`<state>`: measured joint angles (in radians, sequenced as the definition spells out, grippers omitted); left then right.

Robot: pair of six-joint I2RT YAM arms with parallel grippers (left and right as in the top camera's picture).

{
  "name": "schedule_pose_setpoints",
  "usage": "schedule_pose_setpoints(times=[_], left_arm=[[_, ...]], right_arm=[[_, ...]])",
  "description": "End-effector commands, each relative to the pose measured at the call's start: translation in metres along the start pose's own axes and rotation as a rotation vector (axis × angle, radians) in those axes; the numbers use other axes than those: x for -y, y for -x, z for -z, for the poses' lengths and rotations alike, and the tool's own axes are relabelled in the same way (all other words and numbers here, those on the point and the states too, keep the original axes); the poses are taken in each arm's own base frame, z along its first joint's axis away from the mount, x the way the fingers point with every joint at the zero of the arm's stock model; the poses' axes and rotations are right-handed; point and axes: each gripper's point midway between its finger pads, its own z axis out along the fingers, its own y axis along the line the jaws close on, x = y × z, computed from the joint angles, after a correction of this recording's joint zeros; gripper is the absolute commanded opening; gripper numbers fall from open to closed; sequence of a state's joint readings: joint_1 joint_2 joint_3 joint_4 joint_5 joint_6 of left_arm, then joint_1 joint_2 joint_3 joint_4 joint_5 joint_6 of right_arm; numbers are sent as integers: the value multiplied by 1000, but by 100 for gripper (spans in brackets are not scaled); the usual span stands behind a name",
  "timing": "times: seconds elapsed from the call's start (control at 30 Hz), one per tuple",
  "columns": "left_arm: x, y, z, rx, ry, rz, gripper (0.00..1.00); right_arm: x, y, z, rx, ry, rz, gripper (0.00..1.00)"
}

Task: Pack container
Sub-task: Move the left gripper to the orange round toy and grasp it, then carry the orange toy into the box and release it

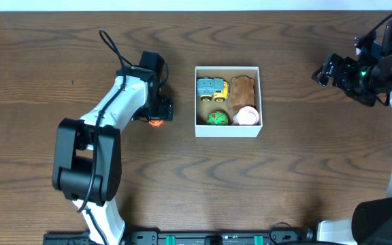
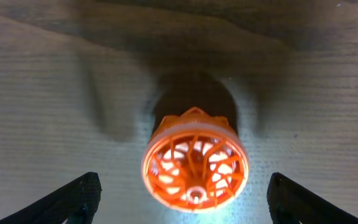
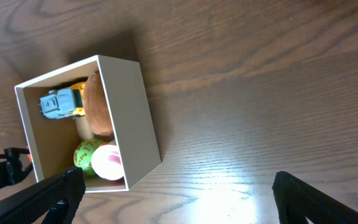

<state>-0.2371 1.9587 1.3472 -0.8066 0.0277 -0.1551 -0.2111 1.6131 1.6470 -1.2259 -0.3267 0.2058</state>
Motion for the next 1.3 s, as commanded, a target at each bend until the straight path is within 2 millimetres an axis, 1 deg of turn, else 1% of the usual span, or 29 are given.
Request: schedule_pose_setpoints(times=[0.0,0.17,0.27,0.53,0.63,0.7,0.77,0.9,0.97,1.07,1.1,1.2,1.27], left_arm=[[0,-3,-12,-27,-10,-27,87],[1,-4,-25,-47,-9,-45,86],[1,-4,-29,-53,-8,-70,83],[1,-2,-28,-45,-9,-81,67],[2,1,-23,-38,-10,-80,58],[3,5,-15,-29,-12,-81,56],[3,9,-4,-16,-14,-80,50],[4,16,28,31,-23,-78,49],[5,18,51,61,-29,-79,49],[8,20,93,129,-44,-84,49],[13,20,107,153,-60,-94,49],[39,20,146,260,-132,-145,49],[58,21,164,333,-162,-178,49]], right_arm=[[-1,-1,0,-4,12,-10,99],[-1,-1,0,-4,12,-10,99],[-1,0,0,-4,12,-10,99],[-1,-1,0,-8,11,-12,99],[-1,-2,0,-8,11,-11,99],[-1,-1,0,-8,11,-12,99],[-1,-2,0,-9,11,-12,99],[-1,-2,0,-9,11,-12,99],[-1,-2,0,-9,11,-12,99],[-1,-1,0,-7,11,-12,99],[-1,-1,0,-7,11,-12,99],[-1,-1,0,-6,12,-12,99],[-1,-1,0,-6,12,-12,99]])
